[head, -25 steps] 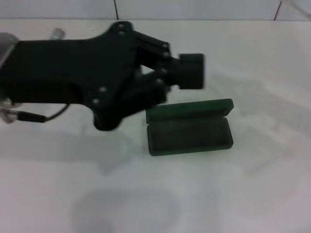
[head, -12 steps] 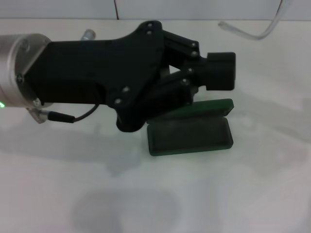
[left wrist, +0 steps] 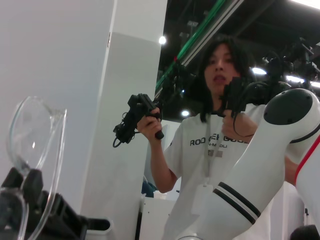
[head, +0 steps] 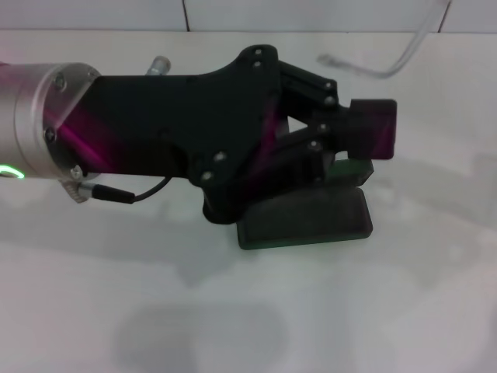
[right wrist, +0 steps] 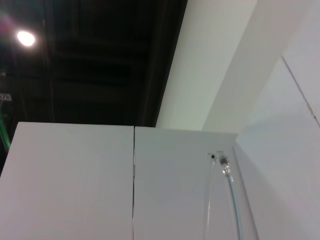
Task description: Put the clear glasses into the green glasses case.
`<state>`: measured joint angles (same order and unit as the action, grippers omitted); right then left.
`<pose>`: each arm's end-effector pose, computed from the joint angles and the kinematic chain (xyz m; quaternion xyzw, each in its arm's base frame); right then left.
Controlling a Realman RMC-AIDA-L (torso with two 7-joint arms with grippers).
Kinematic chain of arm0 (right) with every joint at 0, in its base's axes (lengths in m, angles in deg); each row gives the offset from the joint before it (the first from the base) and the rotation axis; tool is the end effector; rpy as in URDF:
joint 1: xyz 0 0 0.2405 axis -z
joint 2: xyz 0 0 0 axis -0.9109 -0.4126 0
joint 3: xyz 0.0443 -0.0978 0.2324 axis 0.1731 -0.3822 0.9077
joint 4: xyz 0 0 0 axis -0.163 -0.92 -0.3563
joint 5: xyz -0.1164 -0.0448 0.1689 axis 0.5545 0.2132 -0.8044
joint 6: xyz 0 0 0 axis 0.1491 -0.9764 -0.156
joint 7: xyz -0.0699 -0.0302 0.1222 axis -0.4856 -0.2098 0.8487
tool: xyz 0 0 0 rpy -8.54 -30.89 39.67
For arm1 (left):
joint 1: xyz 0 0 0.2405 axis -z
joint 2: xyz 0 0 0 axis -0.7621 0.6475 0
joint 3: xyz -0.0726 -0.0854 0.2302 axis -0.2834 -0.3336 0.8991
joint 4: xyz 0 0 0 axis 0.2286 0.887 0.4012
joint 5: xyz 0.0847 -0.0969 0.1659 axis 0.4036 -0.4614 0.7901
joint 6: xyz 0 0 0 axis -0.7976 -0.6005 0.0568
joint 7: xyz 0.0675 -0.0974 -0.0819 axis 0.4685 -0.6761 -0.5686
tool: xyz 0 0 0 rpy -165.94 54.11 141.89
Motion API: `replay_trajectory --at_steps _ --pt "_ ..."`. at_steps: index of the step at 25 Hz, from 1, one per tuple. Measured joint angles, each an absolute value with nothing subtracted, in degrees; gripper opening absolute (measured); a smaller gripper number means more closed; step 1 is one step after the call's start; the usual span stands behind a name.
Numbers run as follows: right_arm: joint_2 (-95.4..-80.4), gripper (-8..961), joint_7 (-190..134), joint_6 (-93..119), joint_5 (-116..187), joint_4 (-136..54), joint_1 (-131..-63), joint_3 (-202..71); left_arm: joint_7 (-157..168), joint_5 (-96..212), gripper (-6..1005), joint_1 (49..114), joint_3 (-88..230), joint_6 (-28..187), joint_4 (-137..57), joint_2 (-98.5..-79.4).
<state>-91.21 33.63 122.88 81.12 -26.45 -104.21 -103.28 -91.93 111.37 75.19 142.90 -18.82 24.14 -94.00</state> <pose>0.1653 0.3255 0.0744 -0.7240 -0.0016 0.6815 0.1068 -0.0899 0.2689 0.0342 0.8693 0.0157 0.4693 0.1544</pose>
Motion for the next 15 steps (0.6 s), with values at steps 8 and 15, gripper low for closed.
replay_trajectory --at_steps 8,15 --pt "-91.27 83 33.1 121.4 80.8 -26.5 -104.6 -107.1 -91.0 109.7 37 75.5 144.0 -17.7 24.1 -94.0" --pt "-91.35 83 32.6 120.6 81.1 -26.6 -104.6 -111.2 -90.8 109.3 38 75.6 143.7 -16.9 24.1 -94.0"
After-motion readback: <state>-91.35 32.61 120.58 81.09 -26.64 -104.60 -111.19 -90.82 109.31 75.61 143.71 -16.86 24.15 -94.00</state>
